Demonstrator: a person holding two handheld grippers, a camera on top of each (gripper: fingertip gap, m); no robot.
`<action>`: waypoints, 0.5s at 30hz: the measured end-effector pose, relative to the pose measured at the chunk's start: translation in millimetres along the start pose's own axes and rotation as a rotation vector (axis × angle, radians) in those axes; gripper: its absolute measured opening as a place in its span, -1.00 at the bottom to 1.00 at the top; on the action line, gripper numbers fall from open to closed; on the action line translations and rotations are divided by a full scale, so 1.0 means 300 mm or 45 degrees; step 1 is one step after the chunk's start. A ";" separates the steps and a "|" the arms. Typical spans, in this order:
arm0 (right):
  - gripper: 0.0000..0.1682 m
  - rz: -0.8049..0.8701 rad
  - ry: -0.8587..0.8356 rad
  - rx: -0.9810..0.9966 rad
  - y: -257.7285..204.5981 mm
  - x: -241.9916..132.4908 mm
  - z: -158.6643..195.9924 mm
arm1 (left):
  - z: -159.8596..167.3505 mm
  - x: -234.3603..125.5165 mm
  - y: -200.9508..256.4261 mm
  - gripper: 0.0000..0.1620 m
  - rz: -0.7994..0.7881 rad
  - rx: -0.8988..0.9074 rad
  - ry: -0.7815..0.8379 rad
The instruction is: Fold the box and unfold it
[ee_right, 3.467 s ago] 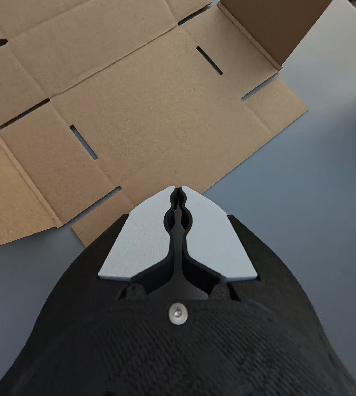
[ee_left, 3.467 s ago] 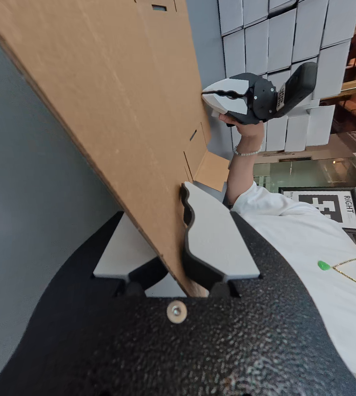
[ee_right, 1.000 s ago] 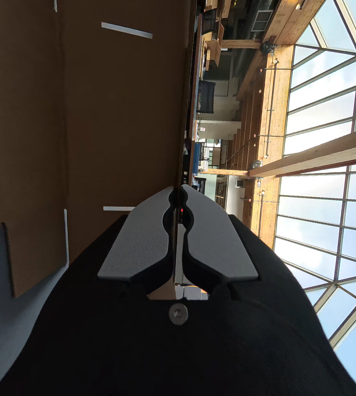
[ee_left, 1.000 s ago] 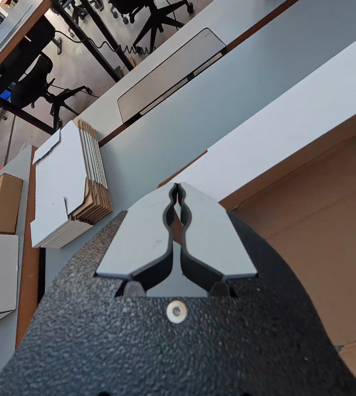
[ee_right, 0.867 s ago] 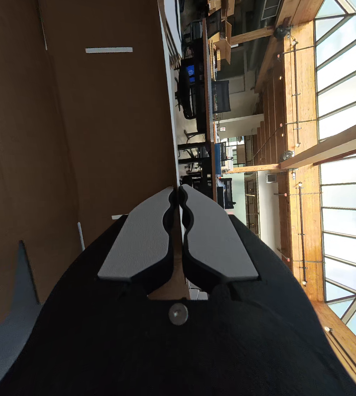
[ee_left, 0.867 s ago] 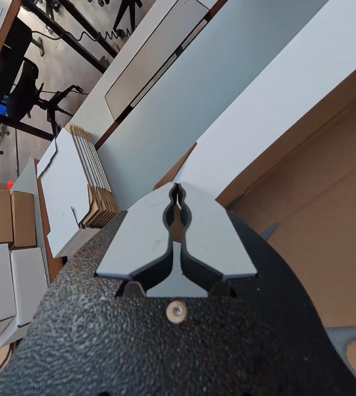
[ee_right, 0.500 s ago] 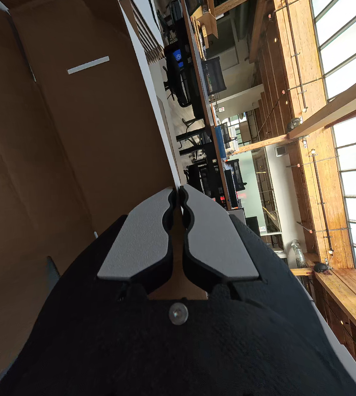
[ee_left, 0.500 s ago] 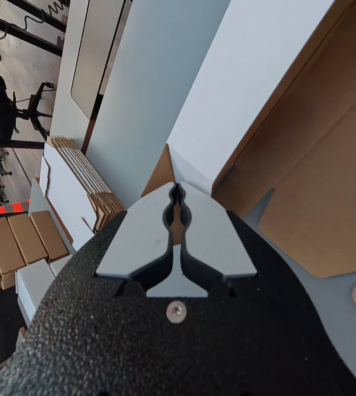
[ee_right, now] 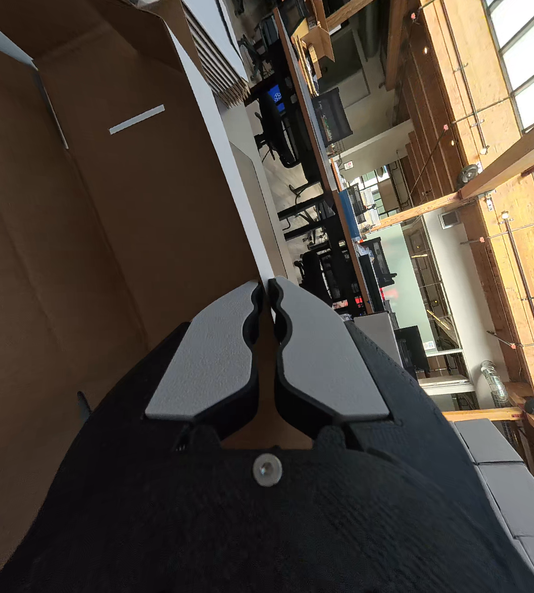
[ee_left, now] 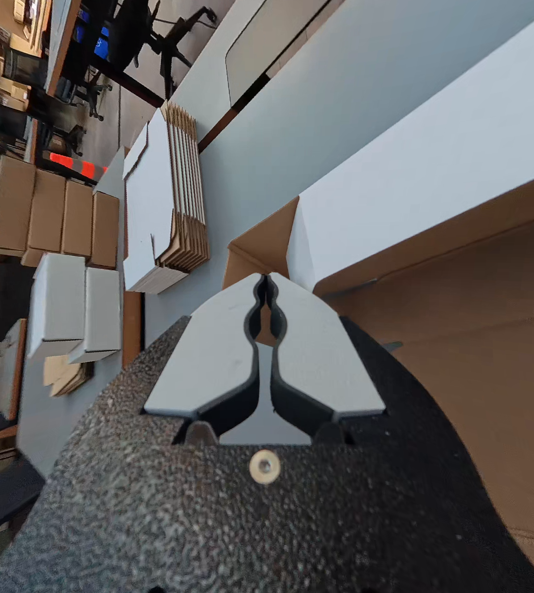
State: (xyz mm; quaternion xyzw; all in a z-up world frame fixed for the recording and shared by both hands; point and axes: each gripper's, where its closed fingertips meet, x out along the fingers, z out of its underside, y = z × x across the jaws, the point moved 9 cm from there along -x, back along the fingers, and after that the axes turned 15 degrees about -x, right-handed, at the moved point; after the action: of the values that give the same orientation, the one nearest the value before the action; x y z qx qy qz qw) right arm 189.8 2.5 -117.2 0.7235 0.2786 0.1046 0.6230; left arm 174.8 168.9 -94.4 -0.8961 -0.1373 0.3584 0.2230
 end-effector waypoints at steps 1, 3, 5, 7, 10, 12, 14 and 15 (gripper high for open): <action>-0.95 -0.007 0.032 -0.038 0.003 -0.001 0.002 | 0.015 0.010 -0.012 -1.00 0.073 -0.126 0.051; -0.95 -0.013 0.057 -0.049 0.005 -0.002 0.006 | 0.050 0.028 -0.031 -1.00 0.256 -0.390 0.153; -0.95 -0.006 0.088 -0.033 0.002 -0.001 0.014 | 0.083 0.041 -0.044 -1.00 0.411 -0.566 0.235; -0.95 0.012 0.107 -0.060 -0.004 -0.001 0.020 | 0.103 0.052 -0.052 -1.00 0.524 -0.653 0.279; -0.95 0.027 0.106 -0.085 -0.010 0.002 0.021 | 0.113 0.070 -0.056 -1.00 0.604 -0.633 0.326; -0.95 0.030 0.110 -0.105 -0.010 0.002 0.022 | 0.105 0.071 -0.062 -1.00 0.581 -0.506 0.334; -0.96 0.039 0.120 -0.128 -0.007 -0.001 0.020 | 0.091 0.085 -0.074 -1.00 0.390 -0.247 0.295; -0.96 0.041 0.131 -0.144 -0.006 -0.002 0.020 | 0.086 0.094 -0.072 -1.00 0.305 -0.094 0.276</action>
State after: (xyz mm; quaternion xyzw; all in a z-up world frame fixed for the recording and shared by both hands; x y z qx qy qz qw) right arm 191.6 -2.8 -119.9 0.6851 0.2922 0.1670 0.6461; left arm 174.7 206.8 -116.8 -0.9470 -0.0177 0.2782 0.1593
